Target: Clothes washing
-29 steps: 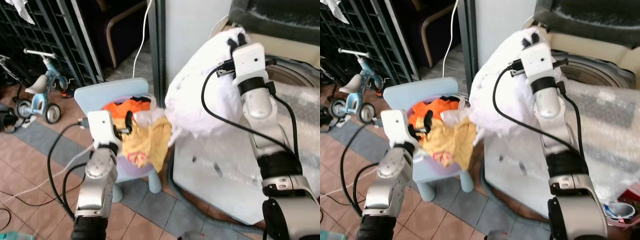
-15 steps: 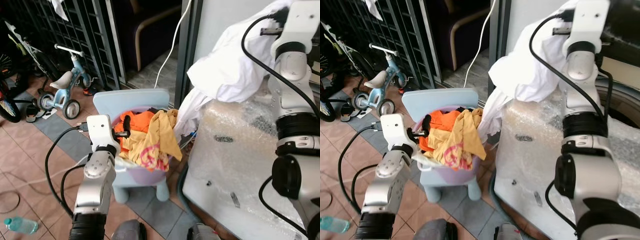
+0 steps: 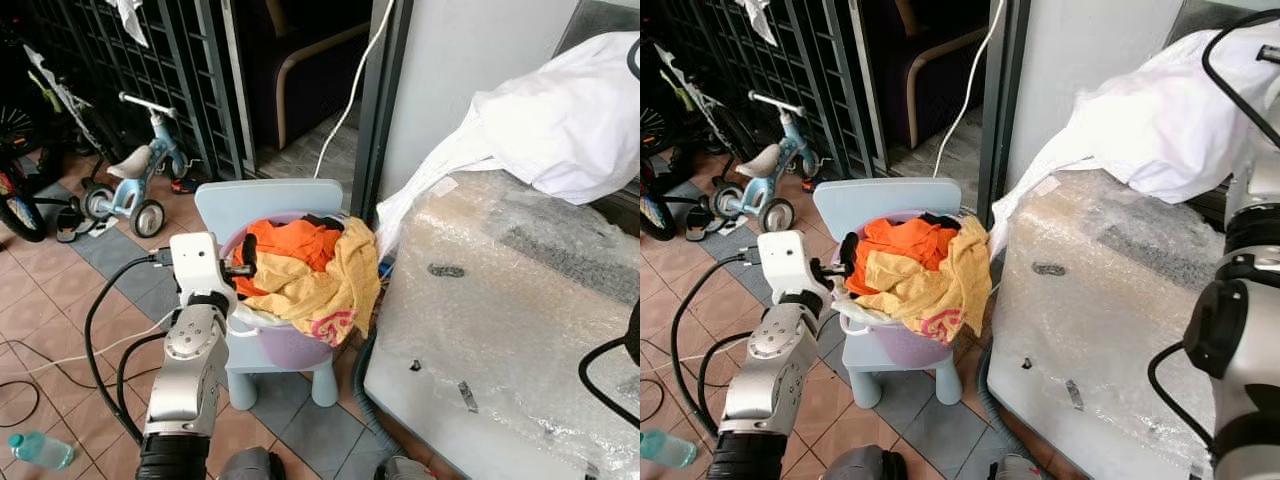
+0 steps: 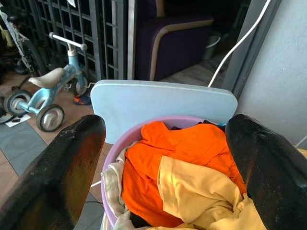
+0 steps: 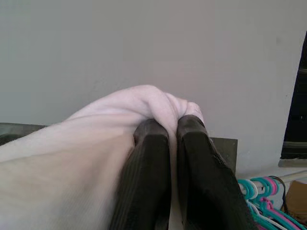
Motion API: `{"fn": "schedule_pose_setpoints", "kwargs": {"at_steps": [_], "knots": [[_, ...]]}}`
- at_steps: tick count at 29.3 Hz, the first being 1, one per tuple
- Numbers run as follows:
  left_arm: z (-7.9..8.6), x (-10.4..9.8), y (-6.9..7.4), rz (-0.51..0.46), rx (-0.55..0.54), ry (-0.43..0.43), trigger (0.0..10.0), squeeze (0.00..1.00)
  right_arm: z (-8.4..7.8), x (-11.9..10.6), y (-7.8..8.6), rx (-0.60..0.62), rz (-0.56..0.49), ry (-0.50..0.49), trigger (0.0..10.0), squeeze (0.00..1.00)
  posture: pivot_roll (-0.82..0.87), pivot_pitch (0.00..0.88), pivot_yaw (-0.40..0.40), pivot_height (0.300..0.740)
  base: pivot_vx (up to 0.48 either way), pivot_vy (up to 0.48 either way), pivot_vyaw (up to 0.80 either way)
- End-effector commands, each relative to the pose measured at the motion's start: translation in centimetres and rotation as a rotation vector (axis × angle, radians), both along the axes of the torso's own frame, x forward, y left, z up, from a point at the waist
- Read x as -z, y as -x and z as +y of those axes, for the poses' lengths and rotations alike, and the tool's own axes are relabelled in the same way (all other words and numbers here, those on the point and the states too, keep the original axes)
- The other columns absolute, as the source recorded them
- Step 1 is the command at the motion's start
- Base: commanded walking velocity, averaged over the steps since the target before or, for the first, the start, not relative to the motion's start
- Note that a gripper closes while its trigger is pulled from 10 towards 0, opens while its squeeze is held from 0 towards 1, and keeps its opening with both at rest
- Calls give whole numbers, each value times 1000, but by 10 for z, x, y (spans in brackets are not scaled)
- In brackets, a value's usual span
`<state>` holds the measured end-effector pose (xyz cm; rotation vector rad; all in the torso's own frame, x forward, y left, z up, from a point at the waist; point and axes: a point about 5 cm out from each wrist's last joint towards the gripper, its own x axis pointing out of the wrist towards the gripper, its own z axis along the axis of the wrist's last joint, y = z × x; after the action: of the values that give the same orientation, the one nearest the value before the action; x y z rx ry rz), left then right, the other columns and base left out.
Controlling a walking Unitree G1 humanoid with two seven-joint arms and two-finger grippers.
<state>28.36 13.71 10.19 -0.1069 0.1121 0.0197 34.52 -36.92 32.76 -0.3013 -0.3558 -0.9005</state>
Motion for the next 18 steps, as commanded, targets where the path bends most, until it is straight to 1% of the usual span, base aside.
{"fn": "schedule_pose_setpoints", "kwargs": {"at_steps": [1, 3, 4, 5, 6, 8, 9, 11, 12, 13, 14, 15, 16, 17, 18], "knots": [[1, -2, -1, -4, 1, -6, 10000, 0, -10, -10, 10, 76, -32, 27, 10000, 0, -71, 0, 21, 740, 0, 0, 0], [1, -2, -1, -3, 0, -7, 10000, 0, -12, -3, 11, 84, -4, 40, 10000, 0, -72, 0, 20, 740, 0, 0, 0], [1, -2, -1, -3, 0, -6, 10000, 0, -11, 4, 10, 82, 28, 48, 10000, 0, -73, 0, 21, 740, 0, 0, 0], [0, -2, -1, -3, 0, -5, 10000, 0, -8, 21, 6, 59, 87, 32, 10000, 0, -73, 0, 21, 740, 0, 0, 0], [0, -2, -1, -3, 0, -5, 10000, 0, -8, 21, 6, 59, 87, 32, 10000, 0, -73, 0, 21, 740, 0, 0, 0], [-1, -2, -1, -2, 3, -4, 10000, 0, -3, 38, 1, 29, 148, 18, 10000, 0, -73, 0, 21, 740, 0, 0, 0], [-2, -2, 0, -1, 6, -4, 10000, 0, 4, 55, -4, -11, 223, 3, 10000, 0, -76, 0, 25, 740, 0, 0, 0], [-3, -2, 0, 0, 12, -4, 10000, 0, 15, 81, -11, -81, 322, -37, 10000, 0, -78, 0, 27, 740, 0, 0, 0], [-3, -2, 0, 0, 14, -5, 10000, 0, 26, 101, -16, -145, 399, -63, 10000, 0, -77, 0, 28, 740, 0, 0, 0], [-3, -2, 0, 1, 15, -5, 10000, 0, 33, 113, -18, -184, 446, -78, 10000, 0, -77, 0, 28, 740, 0, 0, 0], [-3, -2, 0, 1, 17, -6, 10000, 0, 43, 123, -21, -235, 470, -99, 10000, 0, -77, 0, 28, 740, 0, 0, 0], [-3, -2, 0, 1, 17, -6, 10000, 0, 43, 123, -21, -235, 470, -99, 10000, 0, -77, 0, 28, 740, 0, 0, 0], [-3, -3, 0, 0, 18, -6, 10000, 0, 57, 132, -24, -313, 488, -93, 10000, 0, -75, 0, 28, 740, 0, 0, 0], [-3, -3, 0, 0, 18, -6, 10000, 0, 57, 132, -24, -313, 488, -93, 10000, 0, -75, 0, 28, 740, 0, 0, 0], [-3, -3, 0, 0, 19, -7, 10000, 0, 69, 132, -26, -372, 470, -66, 10000, 0, -75, 0, 28, 740, 0, 0, 0]]}}
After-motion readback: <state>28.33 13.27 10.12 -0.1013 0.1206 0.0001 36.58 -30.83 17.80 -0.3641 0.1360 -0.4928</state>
